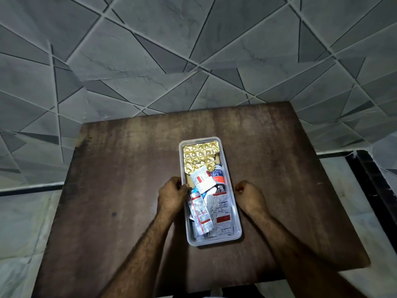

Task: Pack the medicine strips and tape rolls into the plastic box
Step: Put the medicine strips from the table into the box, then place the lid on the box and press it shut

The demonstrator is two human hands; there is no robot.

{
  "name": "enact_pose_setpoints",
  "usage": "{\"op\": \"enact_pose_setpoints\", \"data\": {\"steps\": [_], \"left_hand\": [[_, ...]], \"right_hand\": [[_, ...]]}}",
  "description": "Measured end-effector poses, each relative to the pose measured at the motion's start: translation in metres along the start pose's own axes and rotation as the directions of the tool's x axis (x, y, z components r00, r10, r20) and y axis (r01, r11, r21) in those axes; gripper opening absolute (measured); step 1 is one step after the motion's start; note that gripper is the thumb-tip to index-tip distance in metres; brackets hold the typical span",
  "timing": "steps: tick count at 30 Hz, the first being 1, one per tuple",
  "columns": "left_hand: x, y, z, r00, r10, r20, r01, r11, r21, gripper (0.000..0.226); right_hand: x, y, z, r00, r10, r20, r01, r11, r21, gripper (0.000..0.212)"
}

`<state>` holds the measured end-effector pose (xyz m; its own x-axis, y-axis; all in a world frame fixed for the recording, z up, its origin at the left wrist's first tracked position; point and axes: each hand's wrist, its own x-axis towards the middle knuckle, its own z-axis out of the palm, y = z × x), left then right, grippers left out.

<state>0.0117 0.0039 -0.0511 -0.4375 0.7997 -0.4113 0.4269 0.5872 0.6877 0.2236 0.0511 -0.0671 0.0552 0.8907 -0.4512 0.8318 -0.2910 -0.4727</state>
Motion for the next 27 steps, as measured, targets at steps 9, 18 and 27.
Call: {"op": "enact_pose_setpoints", "data": {"steps": [9, 18, 27], "left_hand": [[-0.005, -0.009, 0.002, 0.98, -0.116, 0.162, 0.146, 0.971, -0.187, 0.032], [-0.007, -0.015, 0.002, 0.964, -0.082, 0.254, 0.155, 0.947, -0.28, 0.03], [-0.011, -0.008, -0.005, 0.959, -0.126, 0.255, 0.215, 0.909, -0.356, 0.016]], "right_hand": [[0.0, 0.0, 0.01, 0.995, 0.088, 0.039, -0.094, 0.974, 0.205, 0.013], [0.001, -0.003, 0.008, 0.983, 0.154, 0.103, -0.178, 0.94, 0.291, 0.012], [0.008, 0.003, 0.009, 0.957, 0.181, 0.226, -0.275, 0.812, 0.515, 0.009]]}}
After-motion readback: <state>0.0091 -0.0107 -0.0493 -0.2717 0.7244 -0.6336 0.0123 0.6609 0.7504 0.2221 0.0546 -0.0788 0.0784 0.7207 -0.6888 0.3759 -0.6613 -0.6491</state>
